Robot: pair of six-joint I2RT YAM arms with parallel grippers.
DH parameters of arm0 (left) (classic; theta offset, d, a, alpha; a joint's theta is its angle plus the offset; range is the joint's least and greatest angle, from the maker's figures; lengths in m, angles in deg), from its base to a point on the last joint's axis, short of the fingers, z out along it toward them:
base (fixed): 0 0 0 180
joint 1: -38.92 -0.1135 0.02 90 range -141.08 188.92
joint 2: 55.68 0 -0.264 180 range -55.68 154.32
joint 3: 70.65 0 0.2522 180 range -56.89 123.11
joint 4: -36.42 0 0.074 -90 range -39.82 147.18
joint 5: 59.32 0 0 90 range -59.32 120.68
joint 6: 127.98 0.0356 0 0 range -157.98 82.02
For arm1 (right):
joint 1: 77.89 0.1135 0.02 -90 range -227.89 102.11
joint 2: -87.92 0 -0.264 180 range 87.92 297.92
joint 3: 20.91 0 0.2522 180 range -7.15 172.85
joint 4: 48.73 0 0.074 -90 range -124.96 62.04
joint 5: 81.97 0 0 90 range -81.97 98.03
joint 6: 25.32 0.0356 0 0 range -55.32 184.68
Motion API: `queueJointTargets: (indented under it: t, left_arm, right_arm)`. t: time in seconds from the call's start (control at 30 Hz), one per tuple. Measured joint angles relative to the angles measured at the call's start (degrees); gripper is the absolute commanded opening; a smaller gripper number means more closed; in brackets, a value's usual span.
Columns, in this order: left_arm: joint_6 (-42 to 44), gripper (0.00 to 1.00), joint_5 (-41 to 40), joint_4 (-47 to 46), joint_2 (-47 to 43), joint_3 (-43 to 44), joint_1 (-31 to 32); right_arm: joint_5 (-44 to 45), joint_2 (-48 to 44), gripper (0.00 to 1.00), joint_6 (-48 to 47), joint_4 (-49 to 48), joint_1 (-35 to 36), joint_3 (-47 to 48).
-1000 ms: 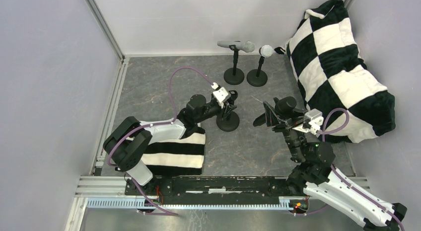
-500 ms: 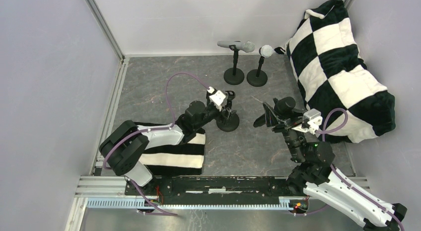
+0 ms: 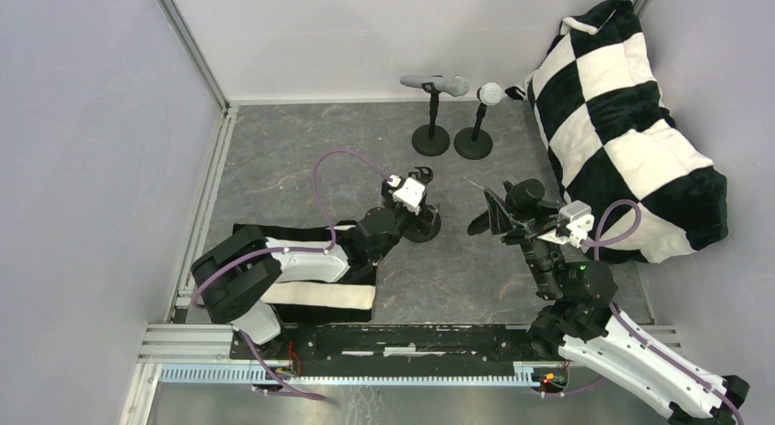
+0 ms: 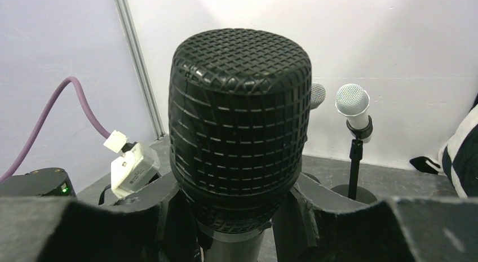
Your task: Attach the microphones to the stand
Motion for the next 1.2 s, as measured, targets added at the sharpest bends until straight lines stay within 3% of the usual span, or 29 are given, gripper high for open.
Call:
queueJointTargets:
  t: [0.3, 0.43, 0.9, 0.97, 1.0, 1.2]
  left_arm:
    - [0.0, 0.86, -3.69, -1.09, 4.72, 3.3, 0.0]
    - [0.0, 0.79, -4.28, -2.19, 5.66, 4.66, -0.02]
    - [-0.44, 0.31, -4.83, -3.61, 7.17, 6.08, -0.11]
    - [-0.94, 0.08, -4.28, -3.61, 7.15, 6.08, -0.11]
    - [-1.29, 0.03, -3.93, -3.61, 7.15, 6.05, -0.15]
    - [-3.72, 0.02, 1.7, -6.38, 5.68, 2.93, -2.19]
  right_arm:
    - [-0.02, -0.68, 0.0, 0.0, 1.16, 0.0, 0.0]
    - [0.0, -0.85, 0.0, -0.02, 1.4, 0.0, 0.0]
    - [0.0, -0.85, 0.0, -0.48, 1.38, 0.0, 0.0]
    - [0.0, -0.85, 0.0, -0.59, 1.33, 0.0, -0.04]
    - [0.0, -0.85, 0.0, -0.61, 1.33, 0.0, -0.07]
    - [-0.28, -0.83, 0.0, -1.14, 0.52, 0.0, -0.48]
